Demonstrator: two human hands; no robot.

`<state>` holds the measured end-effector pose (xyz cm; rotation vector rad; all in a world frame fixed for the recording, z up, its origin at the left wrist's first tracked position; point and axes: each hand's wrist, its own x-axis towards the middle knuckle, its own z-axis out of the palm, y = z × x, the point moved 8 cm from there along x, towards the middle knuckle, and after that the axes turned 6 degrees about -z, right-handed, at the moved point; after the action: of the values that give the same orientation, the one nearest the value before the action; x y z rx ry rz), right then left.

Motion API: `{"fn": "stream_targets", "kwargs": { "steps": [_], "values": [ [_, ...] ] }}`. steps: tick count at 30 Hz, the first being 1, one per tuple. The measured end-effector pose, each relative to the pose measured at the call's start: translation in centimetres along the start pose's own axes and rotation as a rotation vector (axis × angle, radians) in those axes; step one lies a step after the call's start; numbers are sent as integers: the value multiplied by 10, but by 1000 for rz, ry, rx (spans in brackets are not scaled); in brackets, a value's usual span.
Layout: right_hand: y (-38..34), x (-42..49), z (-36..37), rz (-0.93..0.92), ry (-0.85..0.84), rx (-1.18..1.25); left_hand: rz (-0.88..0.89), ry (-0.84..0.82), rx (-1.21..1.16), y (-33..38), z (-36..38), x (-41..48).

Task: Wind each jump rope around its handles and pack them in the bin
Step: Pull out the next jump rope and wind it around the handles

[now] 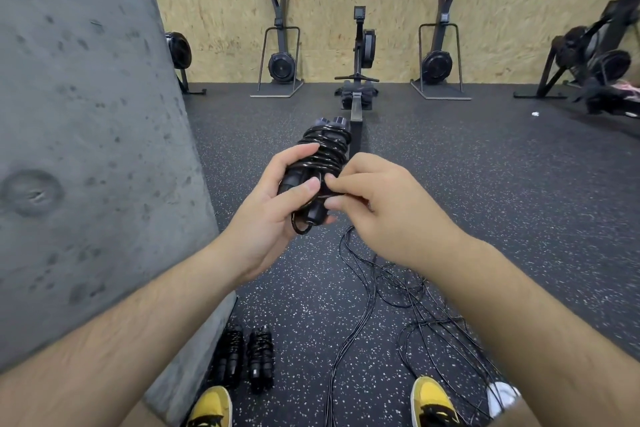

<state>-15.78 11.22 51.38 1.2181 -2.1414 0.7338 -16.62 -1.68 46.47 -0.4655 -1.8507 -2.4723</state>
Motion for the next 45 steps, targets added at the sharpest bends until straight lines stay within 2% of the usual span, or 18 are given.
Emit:
{"fn": "stream_targets", "kwargs": {
  "steps": [5, 9, 14, 20, 24, 27, 33, 42, 45],
  "values": [
    [1, -4, 4, 20, 82, 3, -17, 10, -4, -1, 0, 0],
    [1, -8, 9, 19, 35, 82, -21, 32, -34, 0, -2, 0],
    [2, -7, 6, -3, 108, 18, -44, 29, -44, -3, 0, 0],
    [3, -9, -1, 126, 323, -30, -2, 22, 26, -4, 14, -2],
    [10, -11, -2, 228, 390, -82, 66, 60, 58, -6, 18, -4],
    [15, -12, -3, 309, 439, -18, 71, 81, 31, -7, 19, -3],
    [7, -8, 15, 229, 349, 109, 48, 214, 34, -6, 0, 0],
    [6, 2, 17, 172, 324, -62, 87, 225, 104, -6, -5, -3],
    [9, 5, 27, 233, 333, -23, 95, 248, 129, -4, -11, -3]
  ]
}}
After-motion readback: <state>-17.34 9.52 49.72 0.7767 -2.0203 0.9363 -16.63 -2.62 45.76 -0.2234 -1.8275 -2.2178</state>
